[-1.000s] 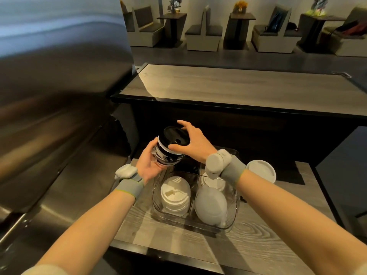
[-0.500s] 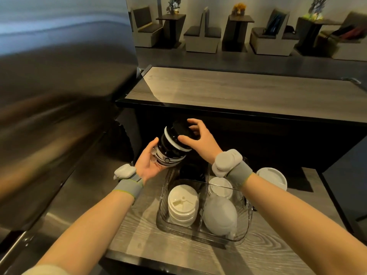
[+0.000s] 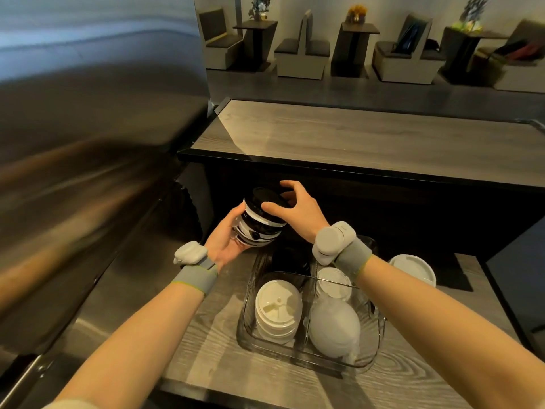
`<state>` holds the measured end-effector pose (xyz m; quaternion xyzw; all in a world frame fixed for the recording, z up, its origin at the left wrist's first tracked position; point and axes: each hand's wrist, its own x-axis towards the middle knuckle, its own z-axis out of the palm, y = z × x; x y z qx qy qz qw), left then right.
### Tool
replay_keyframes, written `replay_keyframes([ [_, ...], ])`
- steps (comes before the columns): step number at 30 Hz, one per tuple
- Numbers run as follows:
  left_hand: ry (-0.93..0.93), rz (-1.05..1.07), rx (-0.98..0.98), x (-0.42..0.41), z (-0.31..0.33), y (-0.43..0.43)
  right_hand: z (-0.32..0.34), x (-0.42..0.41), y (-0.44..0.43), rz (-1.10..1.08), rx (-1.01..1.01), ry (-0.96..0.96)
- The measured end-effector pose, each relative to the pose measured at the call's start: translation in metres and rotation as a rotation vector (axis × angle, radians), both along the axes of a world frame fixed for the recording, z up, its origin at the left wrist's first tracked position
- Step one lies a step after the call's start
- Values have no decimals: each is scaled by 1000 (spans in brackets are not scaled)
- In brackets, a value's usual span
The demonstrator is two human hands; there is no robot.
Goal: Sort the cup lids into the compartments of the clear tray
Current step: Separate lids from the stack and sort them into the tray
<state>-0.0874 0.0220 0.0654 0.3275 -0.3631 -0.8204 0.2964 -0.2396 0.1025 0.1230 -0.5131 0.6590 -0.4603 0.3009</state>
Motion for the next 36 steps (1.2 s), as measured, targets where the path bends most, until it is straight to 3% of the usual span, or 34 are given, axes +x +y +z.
replay_keyframes([
  [4, 14, 18, -8, -1, -1, -3, -2, 0, -2, 23, 12, 15],
  [11, 71, 56, 58, 6, -3, -13, -5, -7, -3, 38, -28, -121],
  [15, 132, 62, 108, 17, -3, -20, -13, -21, 2, -66, -72, -164],
  [18, 175, 81, 119, 23, -1, -23, -26, -36, 6, -17, 13, -6],
  [23, 173, 88, 116, 26, 1, -29, -53, -40, 2, 235, 389, 415],
  [29, 97, 79, 93, 29, 0, -30, -82, -23, -6, 404, 564, 901],
  [33, 71, 46, 78, 28, -2, -26, -77, -24, -10, 363, 578, 897],
  [36, 53, 42, 73, 27, -4, -24, -53, -25, -14, 112, 349, 716],
])
